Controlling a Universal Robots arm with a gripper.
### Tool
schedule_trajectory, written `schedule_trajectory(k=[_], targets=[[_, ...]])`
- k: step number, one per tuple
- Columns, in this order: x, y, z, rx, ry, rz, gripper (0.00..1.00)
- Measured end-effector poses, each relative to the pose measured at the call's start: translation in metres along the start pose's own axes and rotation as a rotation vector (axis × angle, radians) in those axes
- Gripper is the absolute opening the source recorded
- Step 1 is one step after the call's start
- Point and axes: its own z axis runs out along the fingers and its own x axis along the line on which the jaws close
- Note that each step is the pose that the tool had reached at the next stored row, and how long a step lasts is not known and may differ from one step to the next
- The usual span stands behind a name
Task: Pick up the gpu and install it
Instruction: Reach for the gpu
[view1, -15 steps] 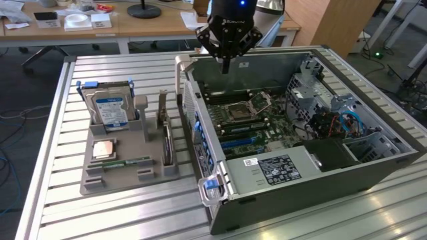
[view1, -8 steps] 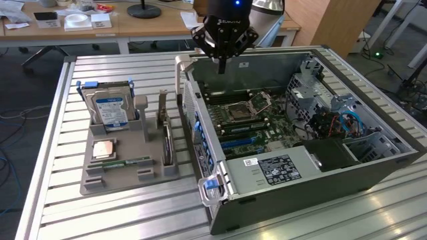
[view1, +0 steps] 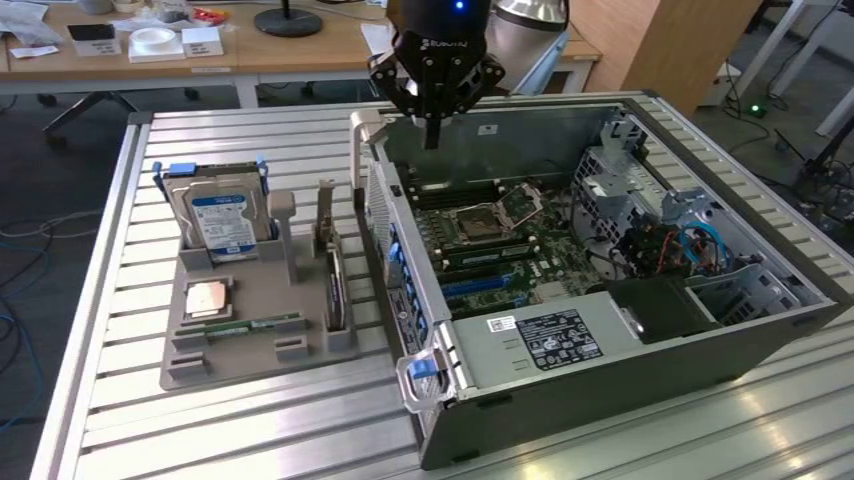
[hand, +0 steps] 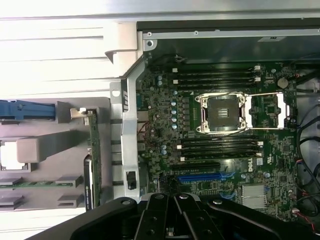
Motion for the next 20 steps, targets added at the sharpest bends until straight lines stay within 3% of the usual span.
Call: schedule_trajectory(k=[20], targets=[[0.0050,-0.0004,-0.0001,0.0000,0.0001,0.000,0.11]])
